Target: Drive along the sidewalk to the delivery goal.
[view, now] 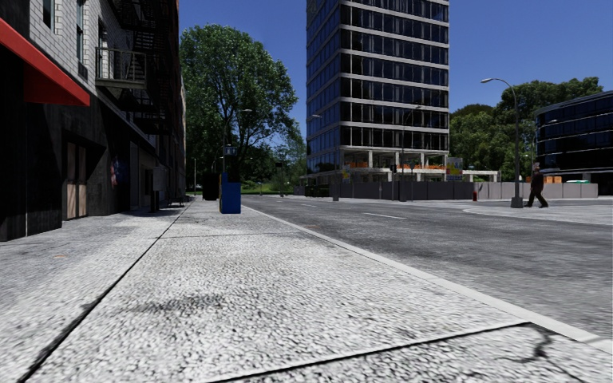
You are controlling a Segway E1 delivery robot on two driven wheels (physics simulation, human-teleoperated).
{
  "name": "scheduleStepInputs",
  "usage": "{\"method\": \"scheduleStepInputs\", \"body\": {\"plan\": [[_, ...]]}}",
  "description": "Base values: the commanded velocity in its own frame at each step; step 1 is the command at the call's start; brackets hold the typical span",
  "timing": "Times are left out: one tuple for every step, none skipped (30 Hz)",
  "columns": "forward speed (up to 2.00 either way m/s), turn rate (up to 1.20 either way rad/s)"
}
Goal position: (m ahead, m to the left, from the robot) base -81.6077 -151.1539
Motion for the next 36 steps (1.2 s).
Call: {"method": "scheduleStepInputs", "body": {"plan": [[0.00, 1.20], [0.00, 1.20], [0.00, 1.20], [0.00, 1.20], [0.00, 1.20], [0.00, 1.20], [0.00, 1.20], [0.00, 1.20], [0.00, 1.20], [0.00, 1.20], [0.00, 1.20], [0.00, 1.20], [0.00, 1.20], [0.00, 1.20], [0.00, 1.20], [0.00, 1.20], [0.00, 1.20], [0.00, 1.20], [0.00, 1.20], [0.00, 1.20], [0.00, 1.20], [0.00, 1.20], [0.00, 1.20], [0.00, 1.20], [0.00, 1.20], [0.00, 1.20], [0.00, 1.20], [0.00, 1.20], [0.00, 1.20], [0.00, 1.20], [0.00, 1.20], [0.00, 1.20], [0.00, 1.20], [0.00, 1.20], [0.00, 1.20], [0.00, 1.20]]}}
